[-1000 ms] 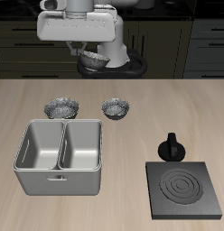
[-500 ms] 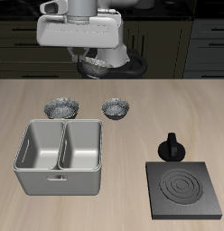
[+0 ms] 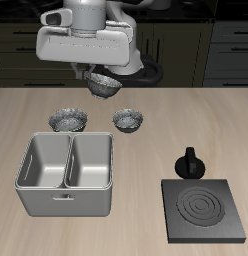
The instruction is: Place the smallest bowl in the left side of the drainer and the medium bowl in the right side
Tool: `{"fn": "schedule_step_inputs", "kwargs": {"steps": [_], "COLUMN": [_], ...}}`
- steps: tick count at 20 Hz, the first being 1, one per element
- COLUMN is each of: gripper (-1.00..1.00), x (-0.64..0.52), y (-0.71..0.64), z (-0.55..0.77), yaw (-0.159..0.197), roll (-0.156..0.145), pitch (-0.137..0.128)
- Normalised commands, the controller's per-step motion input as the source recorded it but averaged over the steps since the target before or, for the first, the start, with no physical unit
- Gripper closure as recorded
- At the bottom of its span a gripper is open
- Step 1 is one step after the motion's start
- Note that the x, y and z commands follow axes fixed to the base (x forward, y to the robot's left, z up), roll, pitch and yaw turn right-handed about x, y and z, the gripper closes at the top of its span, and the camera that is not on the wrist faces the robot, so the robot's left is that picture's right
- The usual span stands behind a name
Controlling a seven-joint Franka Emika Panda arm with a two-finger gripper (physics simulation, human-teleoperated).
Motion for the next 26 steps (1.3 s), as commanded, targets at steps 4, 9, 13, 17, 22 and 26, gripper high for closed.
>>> {"fn": "schedule_step_inputs", "kwargs": {"steps": [4,9,13,17,22,26], "gripper": [1.00,1.00,1.00,1.00,1.00,1.00], "x": [0.05,0.01,0.02,0.00,0.01,0.02], "y": [-0.05,-0.05,-0.15,-0.22,-0.11,-0.01], "z": [-0.24,-0.30,-0.30,-0.22,-0.24,-0.25], "yaw": [-0.041,0.008,-0.007,-0.020,0.000,0.007], "roll": [0.025,-0.001,-0.015,-0.032,-0.016,-0.003], "pitch": [0.033,0.029,0.030,0.021,0.025,0.025]}}
